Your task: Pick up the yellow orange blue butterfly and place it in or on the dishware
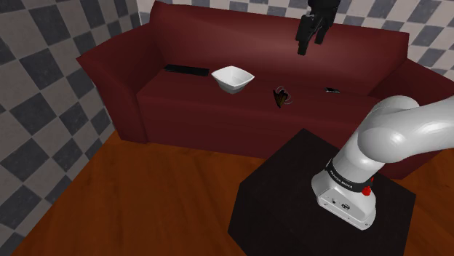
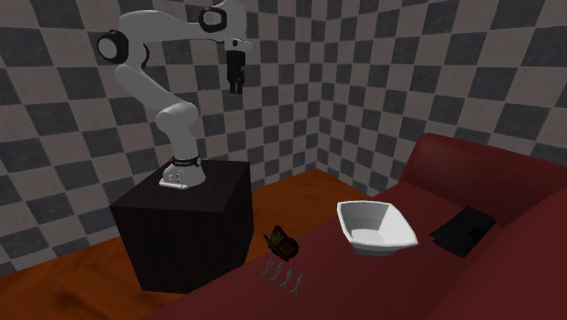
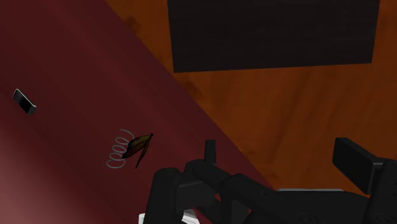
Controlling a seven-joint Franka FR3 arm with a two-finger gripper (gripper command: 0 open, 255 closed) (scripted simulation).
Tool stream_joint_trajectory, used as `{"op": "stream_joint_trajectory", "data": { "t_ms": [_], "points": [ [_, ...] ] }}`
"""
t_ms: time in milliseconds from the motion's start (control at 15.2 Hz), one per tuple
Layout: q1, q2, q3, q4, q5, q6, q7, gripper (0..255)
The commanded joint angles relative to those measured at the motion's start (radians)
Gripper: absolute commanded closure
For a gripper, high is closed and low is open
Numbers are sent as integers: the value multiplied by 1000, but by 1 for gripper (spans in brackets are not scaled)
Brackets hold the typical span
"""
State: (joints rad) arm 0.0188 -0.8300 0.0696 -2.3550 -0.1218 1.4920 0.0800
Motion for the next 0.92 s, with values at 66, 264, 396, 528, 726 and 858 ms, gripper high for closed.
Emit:
{"op": "stream_joint_trajectory", "data": {
  "t_ms": [66, 264, 396, 528, 726, 858],
  "points": [
    [-8, -12, -10, -38, -6, 40, 6, 0],
    [-33, -38, -42, -147, -28, 163, 24, 0],
    [-53, -48, -65, -214, -44, 248, 37, 0],
    [-75, -49, -88, -276, -61, 336, 49, 0],
    [-111, -34, -124, -360, -90, 476, 68, 0],
    [-138, -11, -149, -409, -111, 576, 81, 0]
  ]
}}
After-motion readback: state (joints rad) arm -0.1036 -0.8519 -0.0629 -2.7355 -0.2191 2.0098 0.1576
